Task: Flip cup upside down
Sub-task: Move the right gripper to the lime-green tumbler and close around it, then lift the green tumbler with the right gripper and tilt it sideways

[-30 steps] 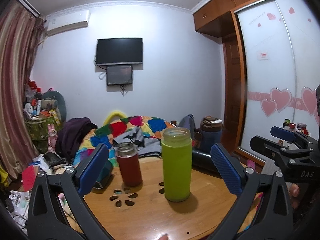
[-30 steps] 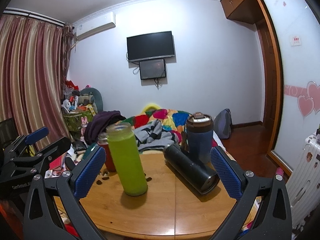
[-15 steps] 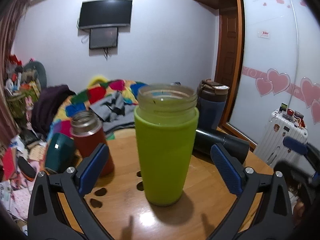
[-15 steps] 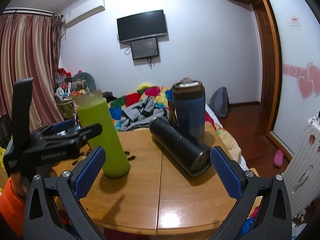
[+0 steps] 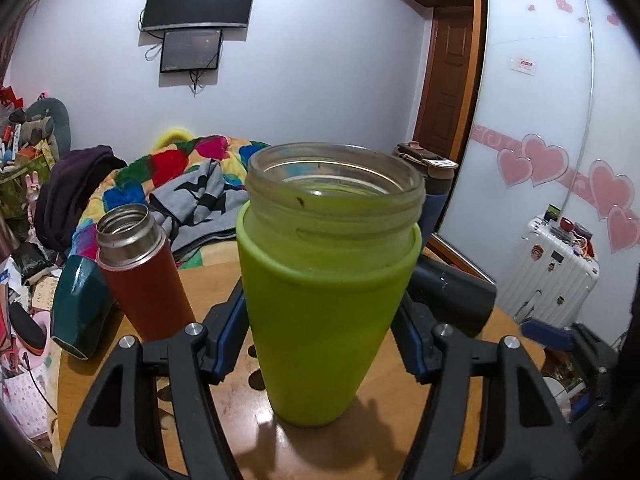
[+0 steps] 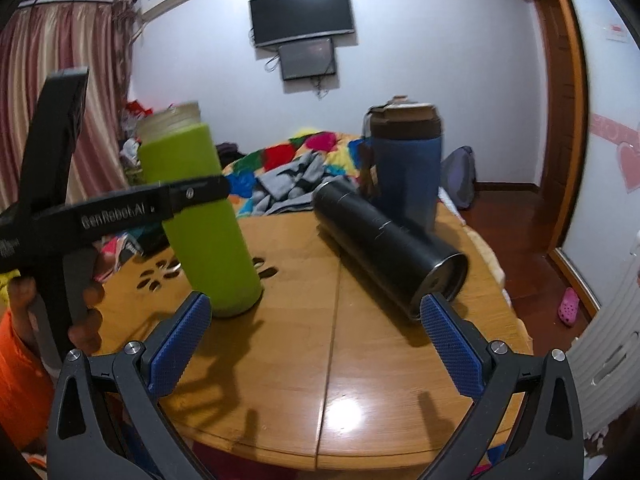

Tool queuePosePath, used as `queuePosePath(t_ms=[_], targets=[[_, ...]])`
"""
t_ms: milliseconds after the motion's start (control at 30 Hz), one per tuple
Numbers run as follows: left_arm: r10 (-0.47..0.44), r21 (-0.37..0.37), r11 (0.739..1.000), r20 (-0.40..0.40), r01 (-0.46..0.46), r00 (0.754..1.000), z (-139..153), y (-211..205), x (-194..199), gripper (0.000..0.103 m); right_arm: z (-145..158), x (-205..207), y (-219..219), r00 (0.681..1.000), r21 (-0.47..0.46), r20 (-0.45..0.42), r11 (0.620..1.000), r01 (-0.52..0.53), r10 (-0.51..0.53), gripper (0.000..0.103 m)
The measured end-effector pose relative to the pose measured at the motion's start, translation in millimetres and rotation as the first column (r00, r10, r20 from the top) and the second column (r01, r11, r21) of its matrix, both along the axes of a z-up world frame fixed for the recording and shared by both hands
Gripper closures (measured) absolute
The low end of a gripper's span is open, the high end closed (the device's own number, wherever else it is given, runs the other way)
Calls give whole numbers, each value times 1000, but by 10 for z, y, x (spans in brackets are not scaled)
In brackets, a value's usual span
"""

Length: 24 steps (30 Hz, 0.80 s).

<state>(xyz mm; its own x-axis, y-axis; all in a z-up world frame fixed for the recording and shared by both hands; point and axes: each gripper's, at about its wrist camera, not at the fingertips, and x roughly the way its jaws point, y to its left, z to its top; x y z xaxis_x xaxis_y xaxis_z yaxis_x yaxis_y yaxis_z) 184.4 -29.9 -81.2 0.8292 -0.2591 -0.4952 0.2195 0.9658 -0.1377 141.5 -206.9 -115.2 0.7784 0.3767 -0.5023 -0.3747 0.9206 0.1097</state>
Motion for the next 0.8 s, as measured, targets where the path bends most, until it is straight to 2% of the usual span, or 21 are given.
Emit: queuePosePath(t_ms=[233,533,600,667,800], targets=[[-98,-55,994,-32,97,995,35,35,-188,39,-151,42,243,994,-58,-17,993,-107,106,0],[-223,-181,962,-79,206,972,52,123,-377,39,-263,83,547,960,-41,-34,959,-279,278,0],[-236,-205,955,-83,216,968,44,156,-400,39,-261,92,600,952,-30,-21,952,-306,305,5],[-239,-218,952,-81,216,968,41,182,-412,39,-264,94,660,936,-12,-21,936,-351,351,28],[-232,-234,949,-73,210,970,33,239,-440,39,-305,128,751,929,-9,-32,929,-369,368,34]])
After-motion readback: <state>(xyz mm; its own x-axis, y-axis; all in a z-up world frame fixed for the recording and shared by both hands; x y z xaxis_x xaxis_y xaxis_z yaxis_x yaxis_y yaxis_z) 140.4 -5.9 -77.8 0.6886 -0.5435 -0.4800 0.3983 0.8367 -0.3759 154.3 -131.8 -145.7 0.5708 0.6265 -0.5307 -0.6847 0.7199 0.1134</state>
